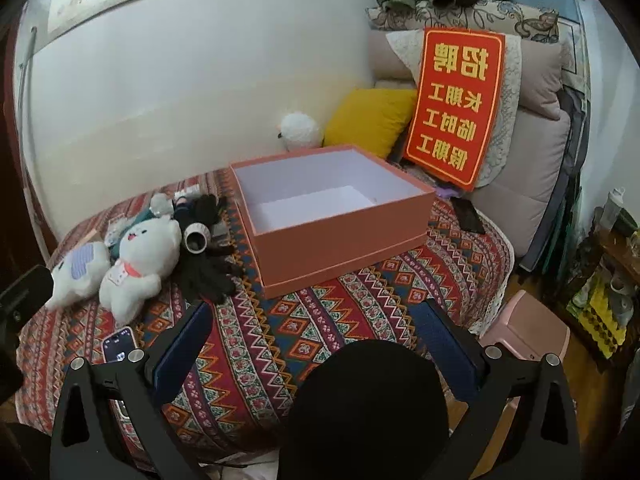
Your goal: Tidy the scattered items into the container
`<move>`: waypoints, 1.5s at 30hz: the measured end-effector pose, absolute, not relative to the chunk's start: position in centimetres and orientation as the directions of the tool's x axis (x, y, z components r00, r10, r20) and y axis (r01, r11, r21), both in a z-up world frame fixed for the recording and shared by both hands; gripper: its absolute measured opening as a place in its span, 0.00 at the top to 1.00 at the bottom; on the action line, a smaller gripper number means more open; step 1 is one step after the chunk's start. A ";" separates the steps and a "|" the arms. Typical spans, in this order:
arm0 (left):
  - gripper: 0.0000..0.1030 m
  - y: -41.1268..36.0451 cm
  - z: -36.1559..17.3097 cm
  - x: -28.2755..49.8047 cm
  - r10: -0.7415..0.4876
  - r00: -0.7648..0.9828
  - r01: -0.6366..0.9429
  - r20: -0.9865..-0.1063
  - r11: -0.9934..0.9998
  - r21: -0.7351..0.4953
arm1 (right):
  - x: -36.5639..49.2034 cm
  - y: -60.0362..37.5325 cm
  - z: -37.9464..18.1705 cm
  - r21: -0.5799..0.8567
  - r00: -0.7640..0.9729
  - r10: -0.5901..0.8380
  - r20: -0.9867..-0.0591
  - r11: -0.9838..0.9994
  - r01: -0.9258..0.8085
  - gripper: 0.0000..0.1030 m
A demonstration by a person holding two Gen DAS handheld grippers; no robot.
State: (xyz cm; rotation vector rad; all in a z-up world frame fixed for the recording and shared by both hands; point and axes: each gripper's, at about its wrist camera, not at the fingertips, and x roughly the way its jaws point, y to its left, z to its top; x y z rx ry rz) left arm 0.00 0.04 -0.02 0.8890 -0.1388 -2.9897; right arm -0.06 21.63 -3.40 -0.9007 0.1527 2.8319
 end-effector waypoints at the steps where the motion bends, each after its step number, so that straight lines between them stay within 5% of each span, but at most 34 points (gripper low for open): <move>1: 0.01 0.2 -0.1 0.0 -0.030 -0.833 -0.019 -0.552 -0.996 0.083 | -0.1 21.5 -3.3 0.048 -0.804 0.125 -0.581 -0.981 -0.187 0.00; 6: 0.01 -0.2 -0.1 -0.9 0.066 -0.837 -0.077 -0.542 -0.997 -0.003 | -0.4 21.1 -2.9 0.056 -0.803 0.117 -0.584 -0.981 -0.184 0.00; 25: 0.01 -0.7 3.3 -1.0 -0.009 -0.895 -0.006 -0.447 -0.999 0.032 | -0.2 19.8 0.3 0.069 -0.852 0.072 -0.519 -0.990 -0.126 0.00; 45: 0.01 -1.4 1.9 -1.7 0.007 -0.871 -0.007 -0.491 -1.000 -0.002 | -0.8 19.7 -0.5 0.077 -0.837 0.042 -0.545 -0.992 -0.101 0.00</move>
